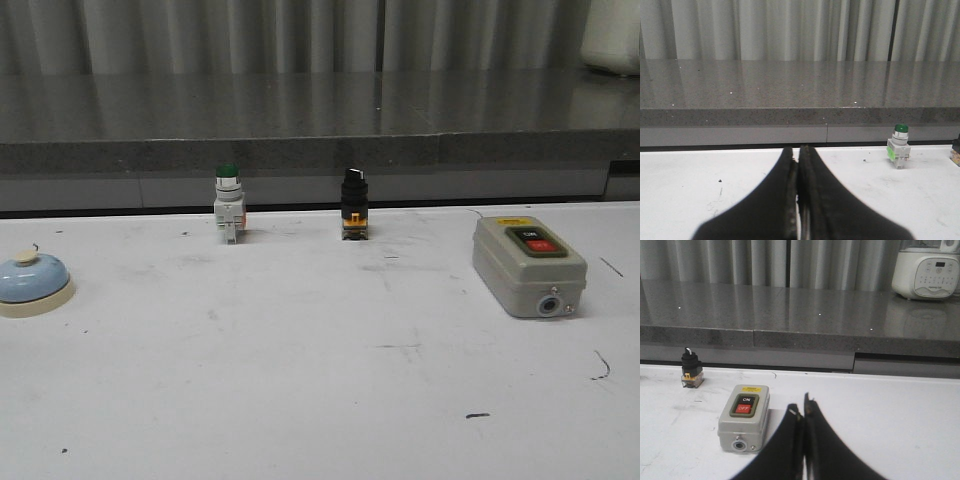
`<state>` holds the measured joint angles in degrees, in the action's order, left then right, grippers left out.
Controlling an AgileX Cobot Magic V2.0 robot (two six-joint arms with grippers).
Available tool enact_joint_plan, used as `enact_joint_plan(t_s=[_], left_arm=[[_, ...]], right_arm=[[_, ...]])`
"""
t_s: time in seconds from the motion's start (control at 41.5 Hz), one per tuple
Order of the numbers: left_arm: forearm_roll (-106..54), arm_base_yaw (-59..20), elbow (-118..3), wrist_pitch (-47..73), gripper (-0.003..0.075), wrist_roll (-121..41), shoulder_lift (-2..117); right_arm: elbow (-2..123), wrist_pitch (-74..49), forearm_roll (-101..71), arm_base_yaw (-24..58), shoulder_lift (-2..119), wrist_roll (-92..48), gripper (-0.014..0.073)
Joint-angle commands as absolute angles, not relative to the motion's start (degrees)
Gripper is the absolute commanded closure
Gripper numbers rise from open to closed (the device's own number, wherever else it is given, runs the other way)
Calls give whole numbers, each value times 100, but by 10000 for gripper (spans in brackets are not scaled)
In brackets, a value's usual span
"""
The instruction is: Place and press bell with both arms
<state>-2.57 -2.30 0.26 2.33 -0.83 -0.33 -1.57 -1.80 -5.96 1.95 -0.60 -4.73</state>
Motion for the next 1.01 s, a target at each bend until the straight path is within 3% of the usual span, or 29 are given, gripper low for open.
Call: enact_joint_plan(t_s=[0.0,0.988], left_arm=[[-263,-215,163,-231,740,-90,-123],[-492,-215,-154,-657,740,-80,-123]], right_arm=[[-118,334,-569,199,-153,-472,661],[215,72,-563,199,-153,-472,661]])
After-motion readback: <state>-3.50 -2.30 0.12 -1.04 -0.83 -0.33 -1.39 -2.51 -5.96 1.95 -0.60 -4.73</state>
